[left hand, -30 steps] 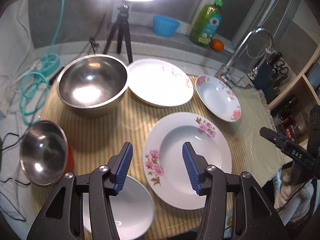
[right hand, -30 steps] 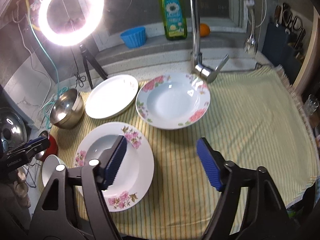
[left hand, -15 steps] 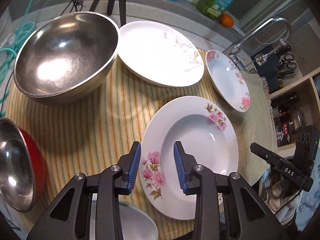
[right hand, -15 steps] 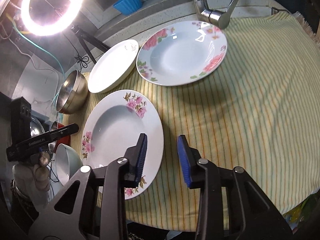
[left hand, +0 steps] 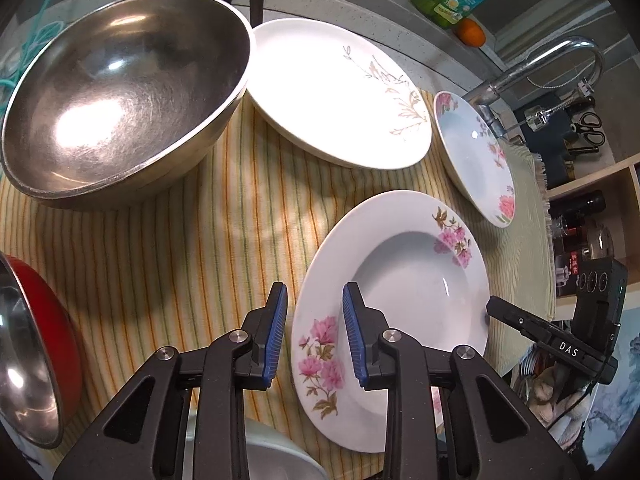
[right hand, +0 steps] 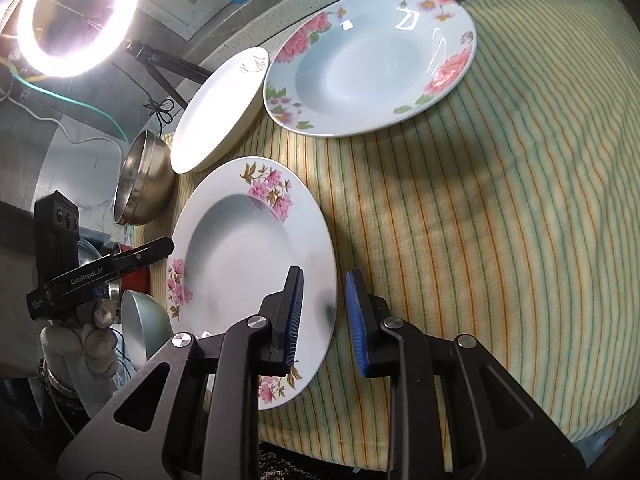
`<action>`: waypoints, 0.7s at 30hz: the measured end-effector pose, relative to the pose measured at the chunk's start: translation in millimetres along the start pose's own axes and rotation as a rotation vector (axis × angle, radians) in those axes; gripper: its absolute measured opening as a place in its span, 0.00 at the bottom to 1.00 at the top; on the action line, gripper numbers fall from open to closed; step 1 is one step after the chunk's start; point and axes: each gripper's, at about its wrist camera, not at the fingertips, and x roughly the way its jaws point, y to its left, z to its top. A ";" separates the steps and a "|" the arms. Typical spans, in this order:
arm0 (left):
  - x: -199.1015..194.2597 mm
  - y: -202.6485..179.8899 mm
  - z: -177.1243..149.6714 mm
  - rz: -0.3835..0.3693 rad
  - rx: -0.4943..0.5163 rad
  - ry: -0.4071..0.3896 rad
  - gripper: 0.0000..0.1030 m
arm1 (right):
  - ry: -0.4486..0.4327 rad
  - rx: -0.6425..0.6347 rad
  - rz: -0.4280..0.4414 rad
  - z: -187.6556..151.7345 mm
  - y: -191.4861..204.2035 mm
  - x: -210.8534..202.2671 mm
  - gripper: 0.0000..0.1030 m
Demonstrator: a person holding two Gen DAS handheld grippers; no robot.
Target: Organize plates and bowls
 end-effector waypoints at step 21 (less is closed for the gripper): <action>5.6 -27.8 -9.3 0.078 0.114 0.027 0.24 | 0.044 -0.027 -0.028 -7.2 -1.7 -0.9 0.15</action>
